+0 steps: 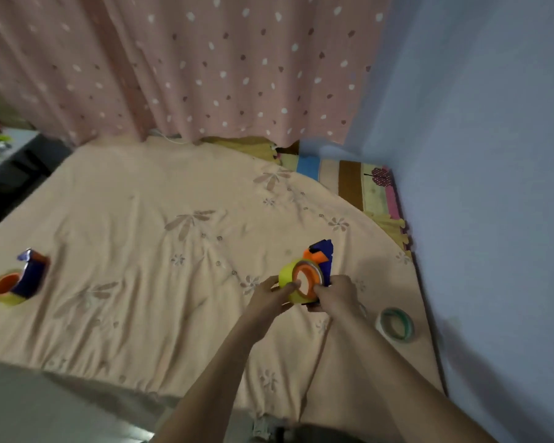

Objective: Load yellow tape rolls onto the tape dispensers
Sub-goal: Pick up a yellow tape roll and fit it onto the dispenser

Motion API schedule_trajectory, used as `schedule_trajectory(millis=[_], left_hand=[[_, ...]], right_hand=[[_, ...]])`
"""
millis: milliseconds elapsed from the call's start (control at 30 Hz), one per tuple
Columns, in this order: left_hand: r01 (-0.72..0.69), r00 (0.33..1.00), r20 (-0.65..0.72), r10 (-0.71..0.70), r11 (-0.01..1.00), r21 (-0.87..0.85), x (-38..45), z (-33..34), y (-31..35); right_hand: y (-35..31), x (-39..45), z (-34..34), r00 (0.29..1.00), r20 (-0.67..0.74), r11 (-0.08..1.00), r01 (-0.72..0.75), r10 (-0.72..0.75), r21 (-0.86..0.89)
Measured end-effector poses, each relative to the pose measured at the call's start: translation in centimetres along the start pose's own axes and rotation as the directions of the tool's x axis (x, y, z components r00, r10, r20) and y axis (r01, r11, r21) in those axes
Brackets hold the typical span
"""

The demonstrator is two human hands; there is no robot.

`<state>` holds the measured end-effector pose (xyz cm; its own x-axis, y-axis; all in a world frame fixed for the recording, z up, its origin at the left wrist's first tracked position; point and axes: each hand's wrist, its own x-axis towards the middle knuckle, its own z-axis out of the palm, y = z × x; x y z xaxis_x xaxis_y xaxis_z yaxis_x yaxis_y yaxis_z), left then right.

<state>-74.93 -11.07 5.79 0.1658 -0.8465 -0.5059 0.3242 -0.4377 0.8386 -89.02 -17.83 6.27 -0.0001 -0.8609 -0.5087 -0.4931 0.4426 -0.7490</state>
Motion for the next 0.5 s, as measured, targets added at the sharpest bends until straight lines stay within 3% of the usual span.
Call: schedule_trajectory(millis=[200, 500], left_hand=[[-0.009, 0.969, -0.246, 0.012, 1.000, 0.013, -3.3, -6.0, 1.2], [-0.081, 0.873, -0.487, 0.002, 0.987, -0.141, -11.3, -15.9, -0.1]], right_hand=[[-3.3, -1.8, 5.9, 0.945, 0.177, 0.937, 0.306, -0.276, -0.168], [-5.7, -8.4, 16.6, 0.833, 0.420, 0.869, 0.464, -0.361, -0.173]])
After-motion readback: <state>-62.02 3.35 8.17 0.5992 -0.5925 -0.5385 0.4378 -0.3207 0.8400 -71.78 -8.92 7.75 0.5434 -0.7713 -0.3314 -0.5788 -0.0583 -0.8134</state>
